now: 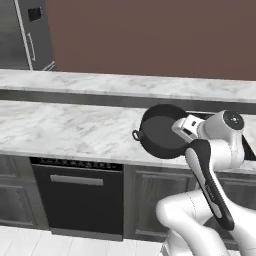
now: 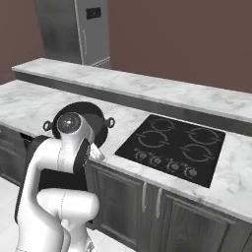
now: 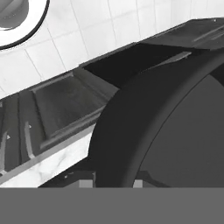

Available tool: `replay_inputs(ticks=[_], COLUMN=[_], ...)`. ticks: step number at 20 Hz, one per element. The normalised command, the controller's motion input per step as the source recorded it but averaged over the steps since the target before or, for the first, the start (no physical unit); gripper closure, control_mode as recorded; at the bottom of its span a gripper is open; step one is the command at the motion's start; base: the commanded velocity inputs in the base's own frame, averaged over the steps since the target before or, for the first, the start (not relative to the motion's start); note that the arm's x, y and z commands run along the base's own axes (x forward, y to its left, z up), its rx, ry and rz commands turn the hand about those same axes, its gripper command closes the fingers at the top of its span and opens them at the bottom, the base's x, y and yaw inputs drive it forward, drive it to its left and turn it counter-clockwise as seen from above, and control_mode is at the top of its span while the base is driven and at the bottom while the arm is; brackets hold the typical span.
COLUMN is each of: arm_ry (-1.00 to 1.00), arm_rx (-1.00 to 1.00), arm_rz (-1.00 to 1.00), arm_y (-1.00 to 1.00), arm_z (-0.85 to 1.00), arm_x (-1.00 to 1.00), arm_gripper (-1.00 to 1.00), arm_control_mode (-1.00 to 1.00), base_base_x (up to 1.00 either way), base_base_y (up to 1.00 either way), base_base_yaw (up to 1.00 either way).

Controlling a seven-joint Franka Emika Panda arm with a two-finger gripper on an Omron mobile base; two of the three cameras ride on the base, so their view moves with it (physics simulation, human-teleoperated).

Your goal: Move the pot and pan from the stove into the sink.

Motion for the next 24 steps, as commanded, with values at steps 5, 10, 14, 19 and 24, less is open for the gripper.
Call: replay_inputs(ticks=[5, 10, 14, 19, 24], arm_ry=[0.0, 0.0, 0.0, 0.0, 0.0], arm_rx=[0.0, 0.0, 0.0, 0.0, 0.0], arm_rz=[0.0, 0.0, 0.0, 0.0, 0.0], arm_y=[0.0, 0.0, 0.0, 0.0, 0.0], arm_z=[0.0, 0.0, 0.0, 0.0, 0.0], arm_x=[0.0, 0.0, 0.0, 0.0, 0.0], arm_gripper=[1.0, 1.0, 1.0, 1.0, 1.0], arm_control_mode=[1.0, 1.0, 1.0, 1.0, 1.0], base_base_x=[-0.19, -0.19, -0.19, -0.18, -0.17], base_base_y=[-0.07, -0.06, -0.06, -0.05, -0.05], base_base_yaw=[0.47, 0.47, 0.47, 0.48, 0.48])
